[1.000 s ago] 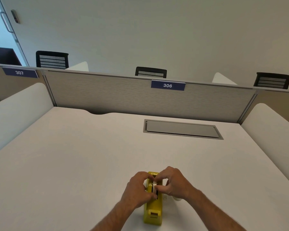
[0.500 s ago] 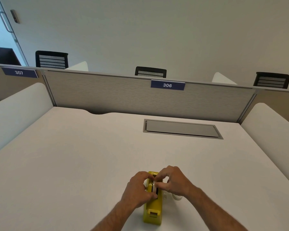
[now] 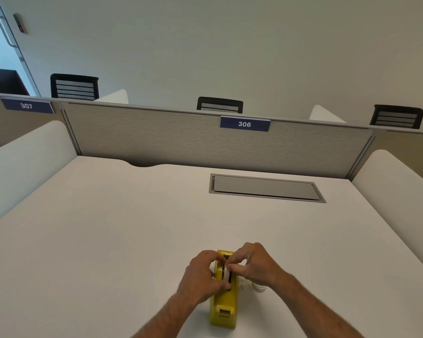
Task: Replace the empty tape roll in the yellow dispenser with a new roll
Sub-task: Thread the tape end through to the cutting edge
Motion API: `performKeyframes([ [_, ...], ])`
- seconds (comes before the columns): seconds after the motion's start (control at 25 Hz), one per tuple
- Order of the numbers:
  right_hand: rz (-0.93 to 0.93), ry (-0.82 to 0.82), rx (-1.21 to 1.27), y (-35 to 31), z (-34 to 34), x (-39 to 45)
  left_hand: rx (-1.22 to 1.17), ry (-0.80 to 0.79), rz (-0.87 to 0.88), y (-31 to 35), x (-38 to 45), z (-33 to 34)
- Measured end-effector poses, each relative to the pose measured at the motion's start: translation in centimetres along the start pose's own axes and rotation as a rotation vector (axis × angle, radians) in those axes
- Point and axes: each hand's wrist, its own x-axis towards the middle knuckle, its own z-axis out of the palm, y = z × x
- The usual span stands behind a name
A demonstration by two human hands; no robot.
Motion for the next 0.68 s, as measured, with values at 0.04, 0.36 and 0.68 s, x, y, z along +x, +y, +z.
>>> performKeyframes([
  [0.04, -0.001, 0.001, -0.007, 0.02, 0.02, -0.02, 0.001, -0.002, -0.004, 0.03, 0.02, 0.00],
  [0.36, -0.074, 0.009, -0.068, 0.09, -0.05, -0.04, 0.001, -0.010, -0.013, -0.04, 0.15, 0.01],
  [0.68, -0.115, 0.007, -0.160, -0.08, 0.12, -0.43, 0.003, -0.017, -0.017, -0.09, 0.40, 0.05],
])
